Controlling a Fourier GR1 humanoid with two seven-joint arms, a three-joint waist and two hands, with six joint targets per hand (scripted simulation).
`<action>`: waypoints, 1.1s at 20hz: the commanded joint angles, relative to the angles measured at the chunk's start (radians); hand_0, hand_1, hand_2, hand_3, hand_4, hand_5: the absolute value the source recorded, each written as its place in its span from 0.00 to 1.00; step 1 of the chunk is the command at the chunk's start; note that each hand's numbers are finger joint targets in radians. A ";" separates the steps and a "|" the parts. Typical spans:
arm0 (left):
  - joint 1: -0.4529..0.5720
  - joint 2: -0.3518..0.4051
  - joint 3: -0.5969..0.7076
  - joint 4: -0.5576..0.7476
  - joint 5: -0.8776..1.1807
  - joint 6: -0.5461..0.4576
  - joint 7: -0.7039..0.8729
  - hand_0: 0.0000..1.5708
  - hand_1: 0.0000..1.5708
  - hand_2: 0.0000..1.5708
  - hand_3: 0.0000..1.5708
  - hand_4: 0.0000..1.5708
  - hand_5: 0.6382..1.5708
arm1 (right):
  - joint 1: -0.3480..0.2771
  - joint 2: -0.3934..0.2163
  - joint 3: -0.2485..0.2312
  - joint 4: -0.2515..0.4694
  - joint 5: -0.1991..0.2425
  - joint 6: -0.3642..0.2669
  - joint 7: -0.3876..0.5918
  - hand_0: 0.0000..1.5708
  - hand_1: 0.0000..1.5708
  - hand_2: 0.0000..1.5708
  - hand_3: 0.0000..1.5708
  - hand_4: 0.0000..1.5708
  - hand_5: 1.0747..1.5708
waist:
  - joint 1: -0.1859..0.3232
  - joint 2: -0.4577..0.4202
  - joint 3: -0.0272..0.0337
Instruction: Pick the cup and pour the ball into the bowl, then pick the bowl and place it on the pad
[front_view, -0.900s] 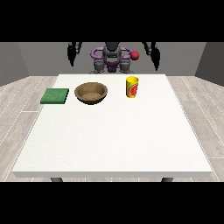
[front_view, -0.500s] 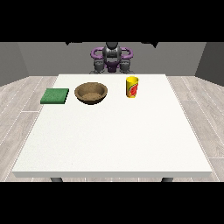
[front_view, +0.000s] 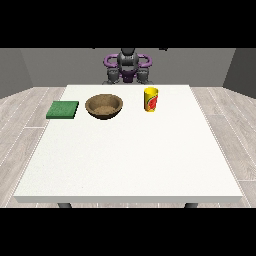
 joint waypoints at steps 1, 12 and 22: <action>-0.098 -0.010 -0.018 -0.006 -0.036 0.037 -0.052 0.00 0.00 0.00 0.00 0.38 0.98 | -0.077 0.016 -0.004 -0.041 0.030 -0.035 -0.043 0.00 0.00 0.00 0.00 0.48 0.96 | -0.008 0.152 0.0005; -0.123 0.002 0.026 0.268 -0.096 0.011 -0.566 0.00 0.00 0.00 0.00 0.35 0.91 | -0.179 -0.004 -0.090 0.096 -0.052 0.072 -0.330 0.00 0.00 0.00 0.00 0.44 0.94 | -0.032 0.501 0.0004; -0.196 0.028 0.102 0.601 -0.062 -0.075 -0.771 0.00 0.00 0.00 0.00 0.00 0.87 | -0.174 -0.058 -0.175 0.272 -0.081 0.166 -0.487 0.00 0.00 0.00 0.00 0.42 0.98 | -0.033 0.514 0.0007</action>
